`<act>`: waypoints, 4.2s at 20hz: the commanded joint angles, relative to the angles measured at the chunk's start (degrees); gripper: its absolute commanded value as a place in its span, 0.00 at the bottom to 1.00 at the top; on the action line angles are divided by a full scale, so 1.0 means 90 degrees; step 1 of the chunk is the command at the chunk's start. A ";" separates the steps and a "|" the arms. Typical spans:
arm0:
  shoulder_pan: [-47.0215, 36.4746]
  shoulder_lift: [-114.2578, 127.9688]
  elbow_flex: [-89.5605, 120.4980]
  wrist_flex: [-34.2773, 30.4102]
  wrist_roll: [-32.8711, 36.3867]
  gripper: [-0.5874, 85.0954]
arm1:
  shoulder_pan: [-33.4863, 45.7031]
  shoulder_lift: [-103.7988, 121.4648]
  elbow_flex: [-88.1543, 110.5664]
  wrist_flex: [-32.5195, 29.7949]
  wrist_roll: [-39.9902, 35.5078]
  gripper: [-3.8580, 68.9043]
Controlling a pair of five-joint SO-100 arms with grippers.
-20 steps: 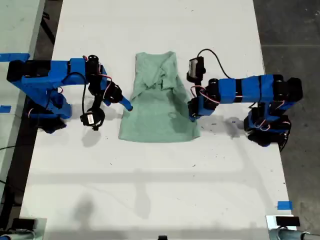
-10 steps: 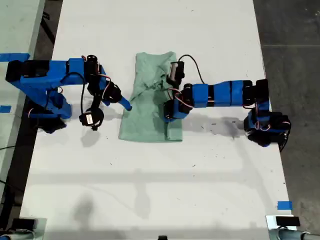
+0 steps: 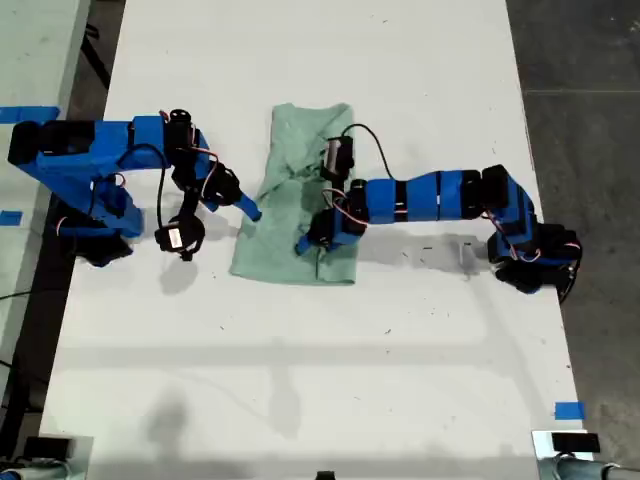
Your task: Fold tshirt
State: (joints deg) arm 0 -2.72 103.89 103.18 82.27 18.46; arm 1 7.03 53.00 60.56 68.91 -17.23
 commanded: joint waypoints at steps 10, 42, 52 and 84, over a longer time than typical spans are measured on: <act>0.0107 0.0137 -0.0039 -0.0195 -0.0098 0.36 | -0.0146 0.3564 0.0752 0.1816 0.0186 0.43; 0.0518 -0.1758 0.0684 -0.1914 -0.0703 0.01 | -0.0127 0.4004 0.1846 0.1211 0.0107 0.41; 0.0566 -0.2812 -0.2812 0.0732 -0.0801 0.01 | -0.0137 0.4268 0.2207 0.1064 0.0127 0.40; 0.1113 -0.4443 -0.6260 0.2344 -0.0957 0.33 | -0.0225 0.5127 0.3271 0.0420 0.0283 0.39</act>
State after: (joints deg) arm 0 7.21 56.16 47.29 100.28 10.55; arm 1 5.54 94.83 91.23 73.65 -14.59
